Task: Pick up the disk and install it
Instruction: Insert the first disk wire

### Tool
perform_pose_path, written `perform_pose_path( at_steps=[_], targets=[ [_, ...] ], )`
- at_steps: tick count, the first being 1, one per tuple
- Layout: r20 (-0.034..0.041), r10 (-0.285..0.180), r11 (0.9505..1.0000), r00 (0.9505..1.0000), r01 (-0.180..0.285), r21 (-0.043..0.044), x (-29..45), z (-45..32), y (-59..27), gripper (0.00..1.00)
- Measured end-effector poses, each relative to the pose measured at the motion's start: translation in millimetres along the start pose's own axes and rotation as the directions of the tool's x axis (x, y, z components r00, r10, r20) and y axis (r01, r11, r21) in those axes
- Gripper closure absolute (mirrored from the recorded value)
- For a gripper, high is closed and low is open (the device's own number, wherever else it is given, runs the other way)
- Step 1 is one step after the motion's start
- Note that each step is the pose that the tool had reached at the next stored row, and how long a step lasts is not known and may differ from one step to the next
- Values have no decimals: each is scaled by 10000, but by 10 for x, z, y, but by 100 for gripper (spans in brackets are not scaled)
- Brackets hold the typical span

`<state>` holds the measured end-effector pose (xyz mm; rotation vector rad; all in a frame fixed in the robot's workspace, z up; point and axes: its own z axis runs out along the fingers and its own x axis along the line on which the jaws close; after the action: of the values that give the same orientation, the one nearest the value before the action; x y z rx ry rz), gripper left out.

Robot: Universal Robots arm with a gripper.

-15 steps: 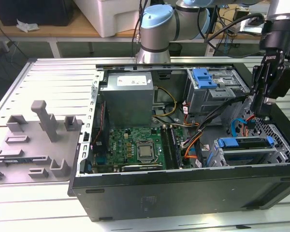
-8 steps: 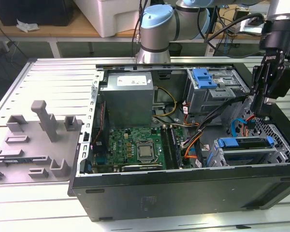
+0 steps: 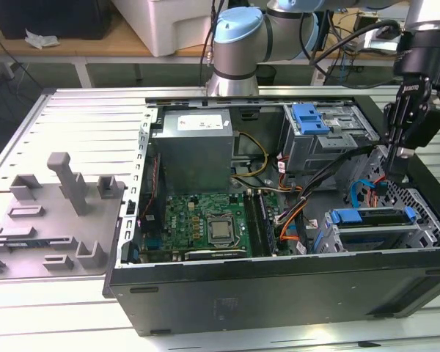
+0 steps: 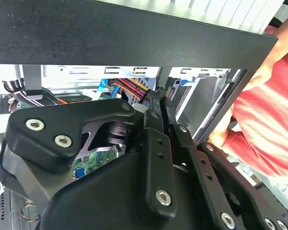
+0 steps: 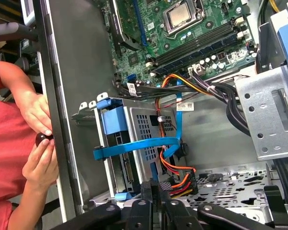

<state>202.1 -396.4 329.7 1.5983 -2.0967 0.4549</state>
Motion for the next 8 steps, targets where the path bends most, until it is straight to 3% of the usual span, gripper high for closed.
perform_pose_path(
  at_steps=[2, 8],
  targets=[
    [-51, 4, 10000, 10000, -4, 6, -1, 2, 0, 83],
    [-53, 4, 10000, 10000, -4, 5, 4, 8, 26, 83]
  ],
)
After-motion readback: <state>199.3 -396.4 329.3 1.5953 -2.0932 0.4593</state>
